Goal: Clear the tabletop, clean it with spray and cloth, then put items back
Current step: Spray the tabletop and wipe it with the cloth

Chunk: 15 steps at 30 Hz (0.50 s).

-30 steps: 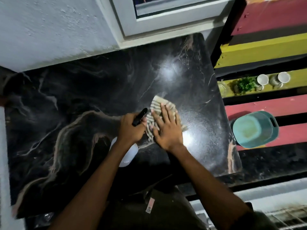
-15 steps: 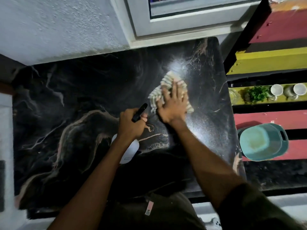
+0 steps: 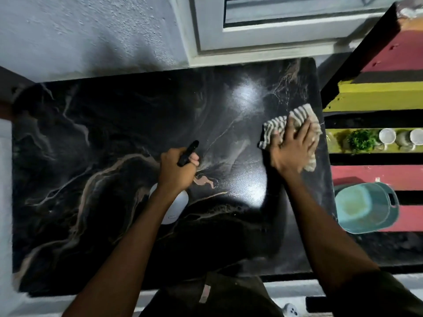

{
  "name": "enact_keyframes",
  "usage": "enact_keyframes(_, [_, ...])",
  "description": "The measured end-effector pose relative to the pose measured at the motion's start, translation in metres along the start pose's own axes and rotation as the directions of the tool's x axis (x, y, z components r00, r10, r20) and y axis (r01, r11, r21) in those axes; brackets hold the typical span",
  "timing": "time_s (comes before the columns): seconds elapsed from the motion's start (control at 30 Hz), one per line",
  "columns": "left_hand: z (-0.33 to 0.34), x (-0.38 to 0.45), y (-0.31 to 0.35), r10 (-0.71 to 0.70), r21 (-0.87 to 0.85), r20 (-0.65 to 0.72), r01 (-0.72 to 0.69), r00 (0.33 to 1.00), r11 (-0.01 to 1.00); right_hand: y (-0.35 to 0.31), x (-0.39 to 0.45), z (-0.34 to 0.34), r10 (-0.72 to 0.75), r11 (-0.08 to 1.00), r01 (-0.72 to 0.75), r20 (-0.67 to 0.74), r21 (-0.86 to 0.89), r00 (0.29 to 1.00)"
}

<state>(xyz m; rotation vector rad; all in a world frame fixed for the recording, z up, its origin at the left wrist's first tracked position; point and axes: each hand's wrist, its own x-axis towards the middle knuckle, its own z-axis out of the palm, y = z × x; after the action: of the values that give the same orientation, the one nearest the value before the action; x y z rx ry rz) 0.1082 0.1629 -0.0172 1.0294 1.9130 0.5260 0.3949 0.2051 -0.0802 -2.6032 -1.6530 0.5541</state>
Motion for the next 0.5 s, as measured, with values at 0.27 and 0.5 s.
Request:
enact_keyframes(0.27, [-0.014, 0.01, -0.006, 0.036, 0.069, -0.032, -0.033, 0.999, 0.997, -0.158, -0.08, 0.057, -0.631, 0.76, 0.649, 0.192, -0.045, 0.752])
enact_keyframes(0.5, [-0.032, 0.024, -0.012, -0.038, -0.048, -0.061, 0.035, 0.997, 0.998, -0.045, -0.091, 0.041, -0.559, 0.816, 0.576, 0.193, -0.046, 0.807])
